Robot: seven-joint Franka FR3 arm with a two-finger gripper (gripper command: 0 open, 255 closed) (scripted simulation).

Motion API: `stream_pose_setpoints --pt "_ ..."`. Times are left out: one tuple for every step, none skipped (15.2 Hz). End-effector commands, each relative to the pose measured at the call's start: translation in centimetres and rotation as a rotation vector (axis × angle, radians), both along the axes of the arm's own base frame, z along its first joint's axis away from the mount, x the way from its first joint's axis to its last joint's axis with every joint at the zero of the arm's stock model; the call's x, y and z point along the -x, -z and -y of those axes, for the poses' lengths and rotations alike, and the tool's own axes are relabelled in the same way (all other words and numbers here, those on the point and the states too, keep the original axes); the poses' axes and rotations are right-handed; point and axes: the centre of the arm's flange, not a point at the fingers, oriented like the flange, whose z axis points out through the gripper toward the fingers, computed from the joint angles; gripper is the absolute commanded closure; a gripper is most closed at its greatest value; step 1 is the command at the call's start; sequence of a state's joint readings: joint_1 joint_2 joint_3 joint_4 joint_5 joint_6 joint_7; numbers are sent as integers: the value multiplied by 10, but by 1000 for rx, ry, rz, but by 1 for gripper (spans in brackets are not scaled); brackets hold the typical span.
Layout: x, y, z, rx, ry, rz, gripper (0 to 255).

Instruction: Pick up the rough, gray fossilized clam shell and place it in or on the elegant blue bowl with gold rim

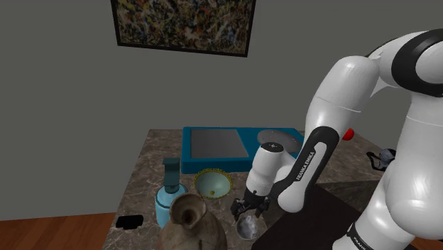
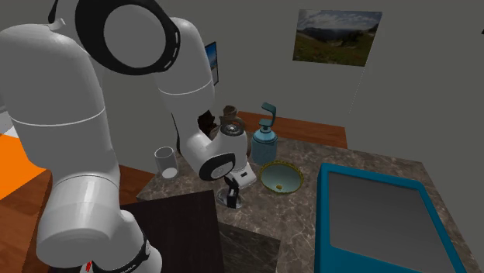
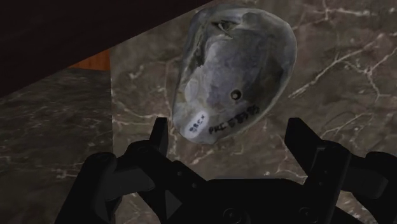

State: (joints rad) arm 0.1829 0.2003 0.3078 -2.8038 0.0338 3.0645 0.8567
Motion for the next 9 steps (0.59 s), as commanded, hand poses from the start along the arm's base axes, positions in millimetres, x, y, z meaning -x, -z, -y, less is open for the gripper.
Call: stream_pose_setpoints --pt "0 5 -1 0 0 1 0" --pt "0 5 -1 0 0 1 0" --pt "0 5 -1 0 0 1 0" --pt "0 5 -1 0 0 1 0" --pt "0 5 -1 0 0 1 0" --pt "0 5 -1 0 0 1 0" --pt "0 5 -1 0 0 1 0" --pt "0 4 -1 0 0 1 255" --pt "0 4 -1 0 0 1 255"
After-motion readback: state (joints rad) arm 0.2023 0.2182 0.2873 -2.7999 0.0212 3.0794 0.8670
